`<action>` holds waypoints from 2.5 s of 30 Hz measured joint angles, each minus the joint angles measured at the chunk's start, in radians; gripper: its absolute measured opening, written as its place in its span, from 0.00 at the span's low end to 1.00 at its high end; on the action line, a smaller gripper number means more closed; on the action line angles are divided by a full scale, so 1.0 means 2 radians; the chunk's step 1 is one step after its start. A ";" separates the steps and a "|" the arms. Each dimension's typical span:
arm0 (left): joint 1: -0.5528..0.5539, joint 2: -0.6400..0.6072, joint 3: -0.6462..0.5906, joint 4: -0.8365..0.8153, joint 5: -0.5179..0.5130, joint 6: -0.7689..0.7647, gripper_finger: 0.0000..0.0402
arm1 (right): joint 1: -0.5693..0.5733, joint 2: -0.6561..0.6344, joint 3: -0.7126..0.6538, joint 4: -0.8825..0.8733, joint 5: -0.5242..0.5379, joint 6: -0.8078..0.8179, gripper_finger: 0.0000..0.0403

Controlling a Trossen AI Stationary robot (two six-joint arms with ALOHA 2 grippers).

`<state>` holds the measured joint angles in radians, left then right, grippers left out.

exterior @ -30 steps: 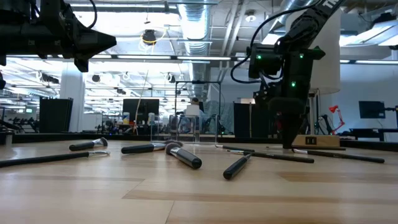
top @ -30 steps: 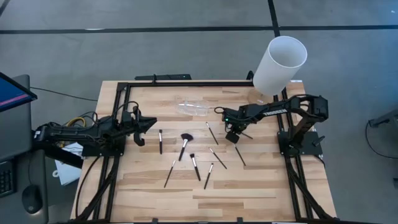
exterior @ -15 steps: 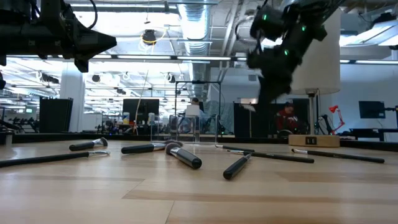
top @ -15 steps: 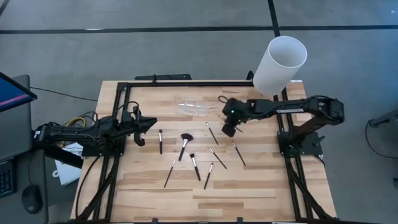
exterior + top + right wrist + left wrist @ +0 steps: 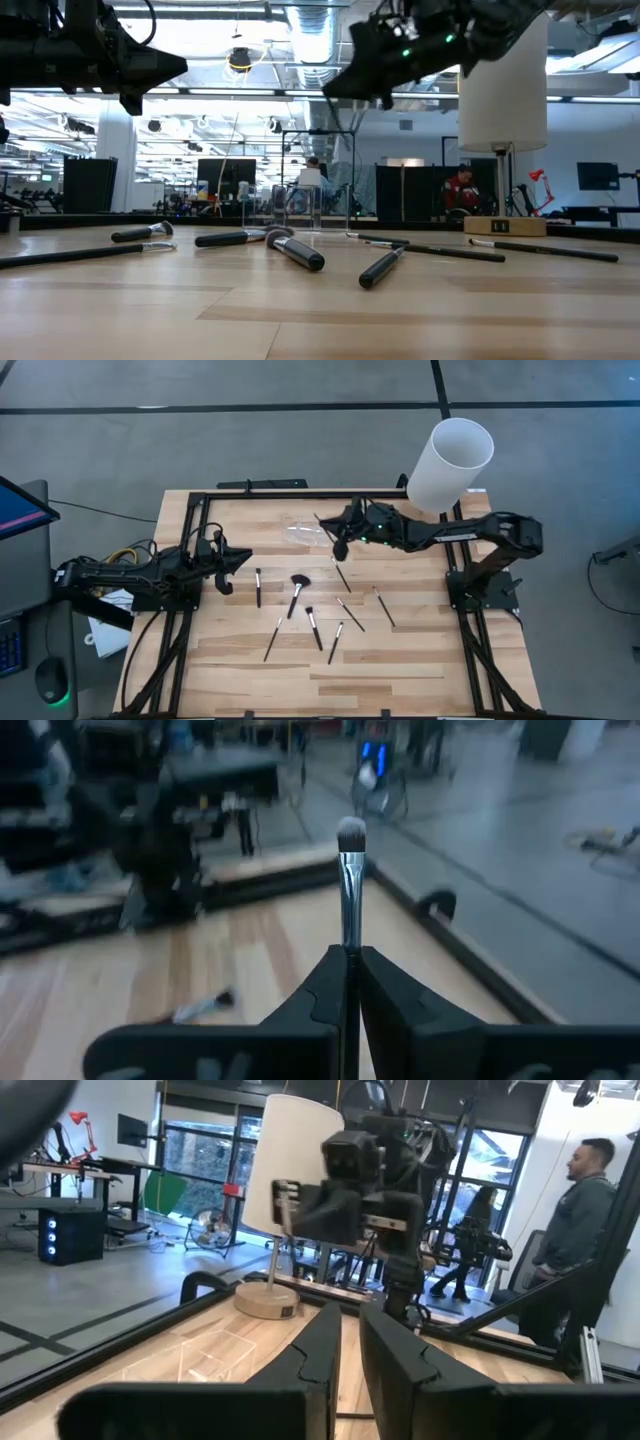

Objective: Pick & Place Makeup Supplies
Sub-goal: Put the makeup brush into the transparent organizer

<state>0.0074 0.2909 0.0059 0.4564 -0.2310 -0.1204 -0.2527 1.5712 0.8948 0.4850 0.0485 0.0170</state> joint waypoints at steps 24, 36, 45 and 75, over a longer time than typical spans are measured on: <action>0.000 0.000 0.000 -0.002 0.000 0.001 0.10 | -0.058 0.166 0.000 0.148 0.001 0.016 0.04; 0.000 0.000 0.000 -0.004 0.000 0.001 0.10 | -0.063 0.182 0.000 0.124 0.002 0.031 0.07; 0.000 0.000 0.000 -0.004 0.000 0.000 0.10 | -0.073 0.182 0.000 0.115 0.002 0.047 0.12; -0.001 0.267 0.147 -0.121 -0.078 -0.119 0.17 | 0.042 -0.026 0.000 -0.169 0.150 -0.045 0.15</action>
<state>0.0059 0.8240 0.2995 0.2140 -0.3866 -0.3584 -0.1677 1.5188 0.8944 0.1470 0.3486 -0.0725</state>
